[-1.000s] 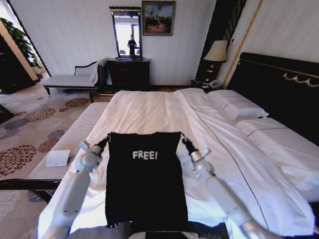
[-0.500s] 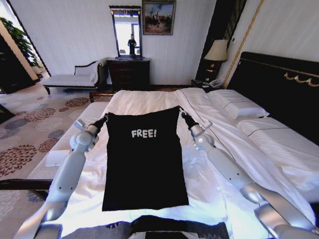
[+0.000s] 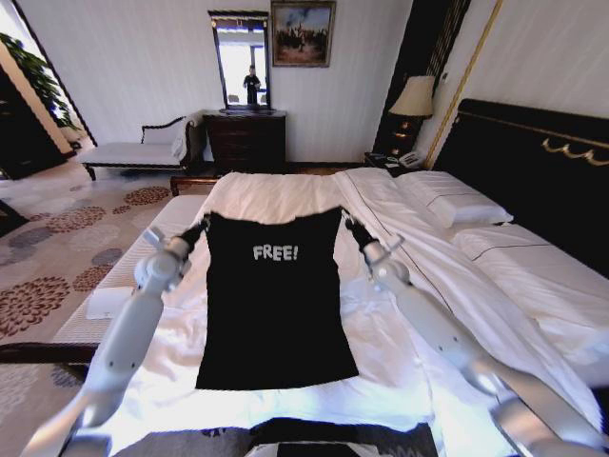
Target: Fold the clothes on the bed.
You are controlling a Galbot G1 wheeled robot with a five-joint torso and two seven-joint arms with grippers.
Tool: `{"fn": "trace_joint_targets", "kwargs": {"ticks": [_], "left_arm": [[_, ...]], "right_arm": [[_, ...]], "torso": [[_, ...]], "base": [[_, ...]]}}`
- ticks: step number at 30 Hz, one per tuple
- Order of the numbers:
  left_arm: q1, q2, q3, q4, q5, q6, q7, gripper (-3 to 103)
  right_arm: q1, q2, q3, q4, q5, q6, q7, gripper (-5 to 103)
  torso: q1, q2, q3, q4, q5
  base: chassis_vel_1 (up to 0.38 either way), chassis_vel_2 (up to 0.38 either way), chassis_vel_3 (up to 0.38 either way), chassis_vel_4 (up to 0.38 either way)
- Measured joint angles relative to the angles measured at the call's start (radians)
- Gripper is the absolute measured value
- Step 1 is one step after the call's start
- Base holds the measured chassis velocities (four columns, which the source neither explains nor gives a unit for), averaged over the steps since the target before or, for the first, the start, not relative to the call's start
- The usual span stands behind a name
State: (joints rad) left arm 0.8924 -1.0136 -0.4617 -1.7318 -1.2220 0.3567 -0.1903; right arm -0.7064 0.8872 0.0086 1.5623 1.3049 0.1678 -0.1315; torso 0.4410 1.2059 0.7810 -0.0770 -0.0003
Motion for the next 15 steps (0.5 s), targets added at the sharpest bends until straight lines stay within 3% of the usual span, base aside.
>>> {"fn": "trace_joint_targets", "kwargs": {"ticks": [3, 12, 15], "left_arm": [[0.144, -0.016, -0.039, -0.095, 0.074, 0.01, -0.022, 2], [0.343, -0.071, -0.086, -0.141, 0.224, 0.012, -0.024, 2], [0.418, -0.102, -0.106, -0.133, 0.294, 0.019, -0.025, 2]], "right_arm": [[-0.171, -0.035, 0.045, 0.112, -0.036, -0.011, 0.0, 0], [-0.356, -0.026, 0.088, 0.147, -0.118, 0.002, 0.029, 0], [-0.444, -0.016, 0.096, 0.148, -0.158, 0.005, 0.115, 0]], "torso": [[0.0, 0.0, 0.0, -0.0004, 0.0005], [0.0, 0.0, 0.0, -0.0001, 0.0004], [0.0, 0.0, 0.0, -0.0001, 0.0004]], "base": [[0.0, 0.0, 0.0, 0.0], [0.0, 0.0, 0.0, 0.0], [0.0, 0.0, 0.0, 0.0]]}}
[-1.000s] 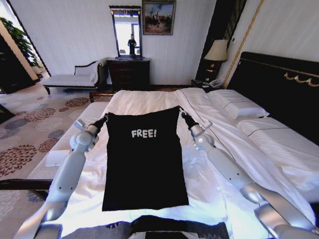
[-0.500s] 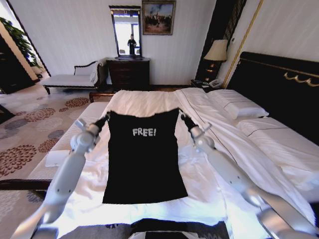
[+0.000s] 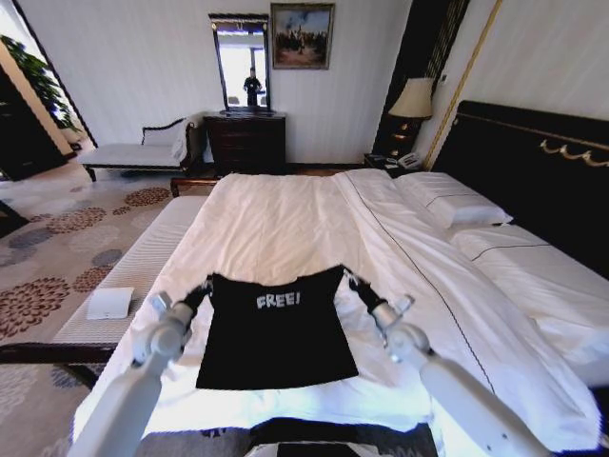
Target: Fold the clothes on the bed.
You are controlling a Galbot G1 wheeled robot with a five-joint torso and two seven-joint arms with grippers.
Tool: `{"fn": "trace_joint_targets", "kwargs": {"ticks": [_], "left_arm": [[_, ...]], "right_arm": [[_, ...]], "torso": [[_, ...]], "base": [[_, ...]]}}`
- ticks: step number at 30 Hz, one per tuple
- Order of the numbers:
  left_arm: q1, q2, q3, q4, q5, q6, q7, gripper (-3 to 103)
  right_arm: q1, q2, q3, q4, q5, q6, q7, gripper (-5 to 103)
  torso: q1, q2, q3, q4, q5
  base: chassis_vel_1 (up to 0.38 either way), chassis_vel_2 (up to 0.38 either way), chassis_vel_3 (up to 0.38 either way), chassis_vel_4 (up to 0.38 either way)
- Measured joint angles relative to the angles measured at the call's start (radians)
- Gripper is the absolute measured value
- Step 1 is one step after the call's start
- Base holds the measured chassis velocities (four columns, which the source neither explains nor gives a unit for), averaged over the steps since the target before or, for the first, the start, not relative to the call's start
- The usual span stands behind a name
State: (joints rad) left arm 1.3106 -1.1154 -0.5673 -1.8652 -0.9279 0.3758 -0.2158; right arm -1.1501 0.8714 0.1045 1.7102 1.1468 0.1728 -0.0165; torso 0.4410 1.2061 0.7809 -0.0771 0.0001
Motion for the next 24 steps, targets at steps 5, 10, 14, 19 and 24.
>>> {"fn": "trace_joint_targets", "kwargs": {"ticks": [5, 10, 14, 19, 24], "left_arm": [[0.092, -0.03, -0.029, -0.026, 0.044, 0.002, -0.004, 2], [0.164, -0.056, -0.045, -0.057, 0.085, 0.004, 0.003, 2], [0.197, -0.075, -0.051, -0.064, 0.121, -0.001, 0.009, 2], [0.221, -0.093, -0.053, -0.068, 0.135, -0.001, -0.003, 2], [0.242, -0.11, -0.046, -0.072, 0.146, 0.006, -0.001, 2]], "right_arm": [[-0.104, 0.003, 0.01, 0.025, -0.045, 0.022, 0.074, 0], [-0.179, 0.002, 0.017, 0.051, -0.088, 0.041, 0.124, 0], [-0.233, 0.011, 0.018, 0.077, -0.11, 0.05, 0.199, 0], [-0.3, 0.025, 0.032, 0.101, -0.134, 0.057, 0.244, 0], [-0.341, 0.039, 0.04, 0.105, -0.16, 0.064, 0.256, 0]], "torso": [[0.0, 0.0, 0.0, -0.0001, 0.0], [0.0, 0.0, 0.0, -0.0001, 0.0], [0.0, 0.0, 0.0, 0.0, 0.0], [0.0, 0.0, 0.0, -0.0001, 0.0], [0.0, 0.0, 0.0, 0.0, -0.0001]], "base": [[0.0, 0.0, 0.0, 0.0], [0.0, 0.0, 0.0, 0.0], [0.0, 0.0, 0.0, 0.0], [0.0, 0.0, 0.0, 0.0], [0.0, 0.0, 0.0, 0.0]]}}
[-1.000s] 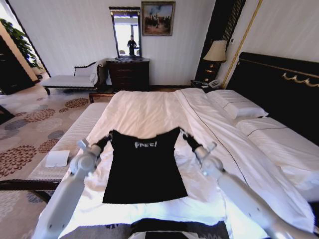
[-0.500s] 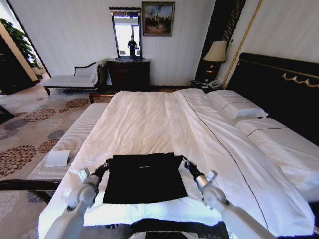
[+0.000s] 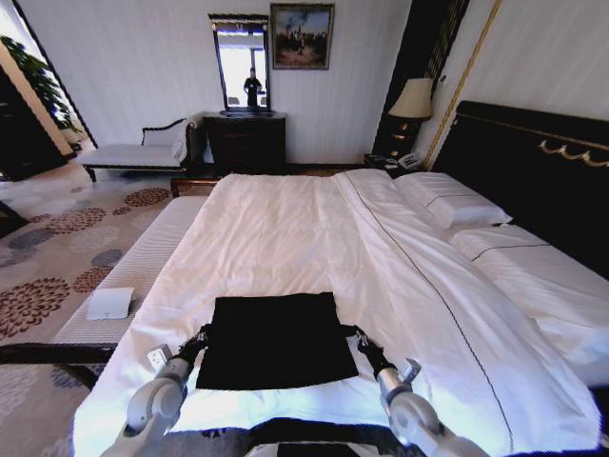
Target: Fold the clothes on the bed.
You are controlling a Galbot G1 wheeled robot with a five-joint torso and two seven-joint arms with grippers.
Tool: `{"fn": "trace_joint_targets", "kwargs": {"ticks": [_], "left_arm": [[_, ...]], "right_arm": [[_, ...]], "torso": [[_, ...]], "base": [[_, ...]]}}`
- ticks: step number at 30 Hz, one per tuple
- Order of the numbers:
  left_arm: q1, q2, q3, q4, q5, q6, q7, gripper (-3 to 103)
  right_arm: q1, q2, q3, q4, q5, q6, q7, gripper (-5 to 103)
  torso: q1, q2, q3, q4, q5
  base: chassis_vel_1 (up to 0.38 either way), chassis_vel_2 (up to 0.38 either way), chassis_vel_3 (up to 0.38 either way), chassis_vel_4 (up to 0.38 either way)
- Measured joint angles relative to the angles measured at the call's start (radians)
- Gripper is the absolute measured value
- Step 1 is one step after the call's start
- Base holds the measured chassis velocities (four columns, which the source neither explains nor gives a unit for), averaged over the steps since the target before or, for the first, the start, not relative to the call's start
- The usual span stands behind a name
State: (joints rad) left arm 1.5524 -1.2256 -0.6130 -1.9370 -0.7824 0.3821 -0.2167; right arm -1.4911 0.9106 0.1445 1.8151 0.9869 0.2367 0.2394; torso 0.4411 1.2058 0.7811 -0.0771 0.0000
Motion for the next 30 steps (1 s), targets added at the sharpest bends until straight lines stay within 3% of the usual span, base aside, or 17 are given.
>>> {"fn": "trace_joint_targets", "kwargs": {"ticks": [10, 12, 13, 16, 17, 19, 21, 23, 26, 28, 30], "left_arm": [[0.066, 0.011, -0.034, -0.064, 0.001, 0.029, 0.002, 1], [0.078, 0.01, -0.046, -0.077, -0.004, 0.023, 0.009, 6], [0.094, 0.009, -0.064, -0.097, -0.009, 0.01, 0.023, 6], [0.107, -0.002, -0.125, -0.142, -0.049, -0.067, 0.09, 22], [0.107, -0.002, -0.125, -0.142, -0.049, -0.067, 0.09, 22], [0.059, -0.022, -0.147, -0.134, -0.128, -0.106, 0.109, 33], [-0.016, -0.056, -0.145, -0.086, -0.195, -0.115, 0.084, 38], [-0.072, -0.076, -0.126, -0.045, -0.212, -0.107, 0.057, 43], [-0.203, -0.11, -0.077, 0.074, -0.152, -0.087, 0.028, 60], [-0.229, -0.119, -0.078, 0.118, -0.115, -0.085, 0.027, 66], [-0.269, -0.128, -0.08, 0.204, -0.061, -0.086, 0.03, 71]], "right_arm": [[-0.055, 0.024, -0.006, 0.041, -0.057, -0.002, 0.051, -2], [-0.064, 0.027, -0.001, 0.052, -0.062, -0.002, 0.059, -2], [-0.075, 0.031, 0.012, 0.068, -0.066, -0.003, 0.064, 3], [-0.096, 0.056, 0.079, 0.115, -0.084, -0.002, 0.073, 19], [-0.096, 0.056, 0.079, 0.115, -0.084, -0.002, 0.073, 19], [-0.091, 0.081, 0.128, 0.122, -0.103, -0.001, 0.078, 25], [-0.078, 0.115, 0.166, 0.122, -0.107, -0.001, 0.088, 36], [-0.067, 0.141, 0.181, 0.119, -0.105, -0.004, 0.094, 41], [-0.017, 0.204, 0.176, 0.083, -0.103, -0.012, 0.115, 57], [0.008, 0.213, 0.156, 0.067, -0.1, -0.017, 0.119, 62], [0.063, 0.232, 0.116, 0.029, -0.1, -0.03, 0.118, 68]], "torso": [[0.0, 0.0, 0.0, 0.0, -0.0001], [0.0, 0.0, 0.0, 0.0001, 0.0], [0.0, 0.0, 0.0, 0.0001, -0.0001], [0.0, 0.0, 0.0, 0.0003, 0.0003], [0.0, 0.0, 0.0, 0.0003, 0.0003], [0.0, 0.0, 0.0, 0.0003, 0.0001], [0.0, 0.0, 0.0, 0.0, -0.0003], [0.0, 0.0, 0.0, 0.0003, -0.0002], [0.0, 0.0, 0.0, -0.001, -0.0005], [0.0, 0.0, 0.0, -0.0012, -0.0002], [0.0, 0.0, 0.0, 0.002, 0.0002]], "base": [[0.0, 0.0, 0.0, 0.0], [0.0, 0.0, 0.0, 0.0], [0.0, 0.0, 0.0, 0.0], [0.0, 0.0, 0.0, 0.0], [0.0, 0.0, 0.0, 0.0], [0.0, 0.0, 0.0, 0.0], [0.0, 0.0, 0.0, 0.0], [0.0, 0.0, 0.0, 0.0], [0.0, 0.0, 0.0, 0.0], [0.0, 0.0, 0.0, 0.0], [0.0, 0.0, 0.0, 0.0]]}}
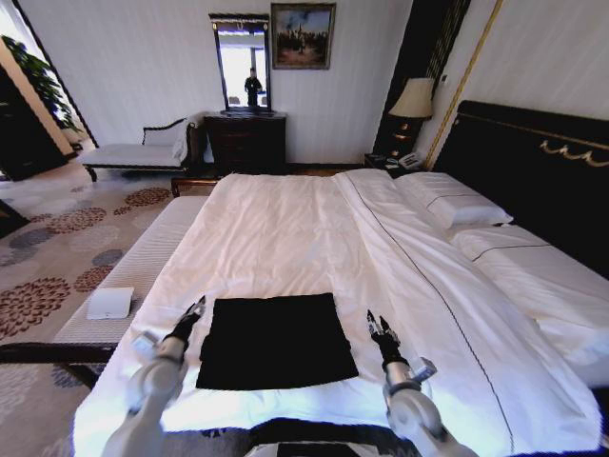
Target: Fold the clothes on the bed.
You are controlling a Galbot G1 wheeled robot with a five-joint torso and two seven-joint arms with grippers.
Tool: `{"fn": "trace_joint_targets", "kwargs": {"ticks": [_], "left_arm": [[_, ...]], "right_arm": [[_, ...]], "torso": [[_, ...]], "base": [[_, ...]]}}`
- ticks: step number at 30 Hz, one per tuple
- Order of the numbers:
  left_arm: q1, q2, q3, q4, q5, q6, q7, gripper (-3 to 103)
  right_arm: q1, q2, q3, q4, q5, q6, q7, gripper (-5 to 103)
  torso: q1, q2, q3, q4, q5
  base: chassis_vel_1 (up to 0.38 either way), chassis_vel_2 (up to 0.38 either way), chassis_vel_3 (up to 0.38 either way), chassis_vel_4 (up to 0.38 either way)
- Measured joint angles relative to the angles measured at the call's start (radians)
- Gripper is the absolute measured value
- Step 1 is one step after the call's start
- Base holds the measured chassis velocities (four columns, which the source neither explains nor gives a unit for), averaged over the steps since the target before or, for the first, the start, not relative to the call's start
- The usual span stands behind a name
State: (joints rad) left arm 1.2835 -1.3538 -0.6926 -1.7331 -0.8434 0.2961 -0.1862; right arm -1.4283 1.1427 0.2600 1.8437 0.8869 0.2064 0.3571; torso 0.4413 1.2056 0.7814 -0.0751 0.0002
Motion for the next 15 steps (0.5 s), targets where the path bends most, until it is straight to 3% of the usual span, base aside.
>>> {"fn": "trace_joint_targets", "kwargs": {"ticks": [5, 7, 10, 13, 15], "left_arm": [[-0.094, -0.009, 0.037, 0.125, 0.024, 0.0, 0.017, 92], [-0.103, -0.011, 0.041, 0.136, 0.025, -0.001, 0.021, 92], [-0.142, -0.02, 0.056, 0.188, 0.023, -0.01, 0.041, 101], [-0.158, -0.024, 0.064, 0.21, 0.021, -0.012, 0.049, 97], [-0.172, -0.03, 0.074, 0.237, 0.027, -0.015, 0.056, 88]], "right_arm": [[0.006, 0.029, -0.004, -0.026, -0.005, -0.003, -0.009, 90], [0.006, 0.032, -0.003, -0.029, -0.006, -0.003, -0.009, 90], [0.006, 0.046, 0.009, -0.042, -0.007, 0.0, -0.01, 100], [0.006, 0.055, 0.01, -0.048, -0.01, 0.001, -0.009, 100], [0.008, 0.065, 0.01, -0.052, -0.015, 0.001, -0.006, 100]], "torso": [[0.0, 0.0, 0.0, -0.0025, -0.0005], [0.0, 0.0, 0.0, -0.0025, -0.0004], [0.0, 0.0, 0.0, -0.0021, -0.0001], [0.0, 0.0, 0.0, -0.0021, 0.0], [0.0, 0.0, 0.0, -0.002, -0.0003]], "base": [[0.0, 0.0, 0.0, 0.0], [0.0, 0.0, 0.0, 0.0], [0.0, 0.0, 0.0, 0.0], [0.0, 0.0, 0.0, 0.0], [0.0, 0.0, 0.0, 0.0]]}}
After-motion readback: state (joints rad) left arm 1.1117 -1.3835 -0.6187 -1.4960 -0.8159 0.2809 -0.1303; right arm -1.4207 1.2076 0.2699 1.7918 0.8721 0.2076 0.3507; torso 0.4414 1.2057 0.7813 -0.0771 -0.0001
